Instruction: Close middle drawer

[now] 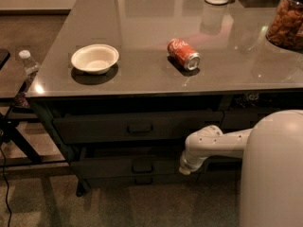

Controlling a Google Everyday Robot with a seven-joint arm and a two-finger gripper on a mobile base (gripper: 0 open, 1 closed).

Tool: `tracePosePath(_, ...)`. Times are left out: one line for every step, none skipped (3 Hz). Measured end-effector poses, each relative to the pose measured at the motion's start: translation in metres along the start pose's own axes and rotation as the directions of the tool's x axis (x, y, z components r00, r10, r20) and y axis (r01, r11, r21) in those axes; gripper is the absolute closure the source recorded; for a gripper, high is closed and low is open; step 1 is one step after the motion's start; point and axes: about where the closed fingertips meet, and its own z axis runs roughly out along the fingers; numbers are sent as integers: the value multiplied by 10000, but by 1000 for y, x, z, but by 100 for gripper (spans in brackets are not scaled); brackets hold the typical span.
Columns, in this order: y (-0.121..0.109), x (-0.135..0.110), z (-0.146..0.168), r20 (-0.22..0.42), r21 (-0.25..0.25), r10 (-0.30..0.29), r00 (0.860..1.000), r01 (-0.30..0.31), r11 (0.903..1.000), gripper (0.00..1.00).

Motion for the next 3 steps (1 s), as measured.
tracePosePath(0, 0, 0, 0, 0, 0, 10000, 0, 10000, 58)
tracePosePath(0, 0, 0, 0, -1, 0, 10000, 0, 10000, 35)
tracePosePath(0, 0, 0, -1, -1, 0, 10000, 0, 10000, 12)
